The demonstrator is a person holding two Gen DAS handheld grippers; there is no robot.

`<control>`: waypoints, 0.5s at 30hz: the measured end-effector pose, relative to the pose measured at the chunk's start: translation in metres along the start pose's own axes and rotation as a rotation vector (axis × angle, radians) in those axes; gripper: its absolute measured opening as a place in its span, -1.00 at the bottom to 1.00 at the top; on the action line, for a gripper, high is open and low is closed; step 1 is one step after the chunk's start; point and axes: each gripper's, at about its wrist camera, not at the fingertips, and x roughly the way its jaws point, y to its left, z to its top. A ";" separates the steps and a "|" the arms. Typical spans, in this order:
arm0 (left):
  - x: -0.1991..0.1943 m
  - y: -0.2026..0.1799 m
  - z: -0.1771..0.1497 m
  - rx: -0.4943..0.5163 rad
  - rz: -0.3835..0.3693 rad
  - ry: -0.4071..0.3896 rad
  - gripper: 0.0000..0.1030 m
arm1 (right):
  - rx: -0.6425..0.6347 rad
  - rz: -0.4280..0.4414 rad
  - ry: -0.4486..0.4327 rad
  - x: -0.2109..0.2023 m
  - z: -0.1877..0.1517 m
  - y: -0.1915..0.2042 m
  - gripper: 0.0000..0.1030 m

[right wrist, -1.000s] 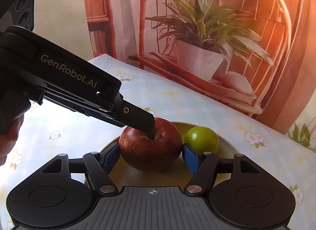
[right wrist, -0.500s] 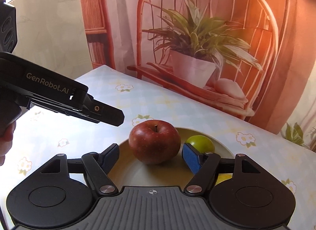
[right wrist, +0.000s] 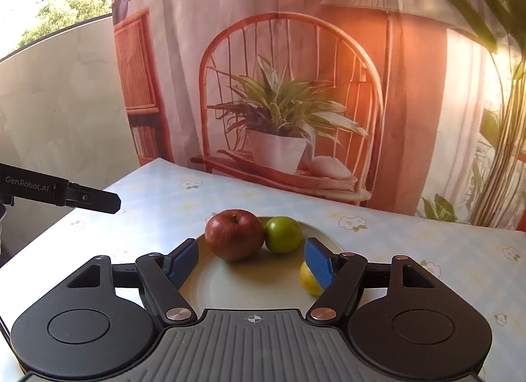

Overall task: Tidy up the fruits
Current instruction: 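Move both open grippers back to the fruit pile beside the plate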

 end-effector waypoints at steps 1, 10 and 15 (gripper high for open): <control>-0.004 -0.001 -0.002 0.006 0.007 -0.008 0.09 | 0.001 -0.008 -0.015 -0.006 -0.003 0.001 0.32; -0.030 -0.015 -0.023 0.075 0.040 -0.040 0.09 | 0.050 -0.027 -0.038 -0.038 -0.025 0.002 0.32; -0.037 -0.026 -0.035 0.128 0.036 -0.045 0.10 | 0.032 -0.039 0.013 -0.042 -0.039 0.005 0.32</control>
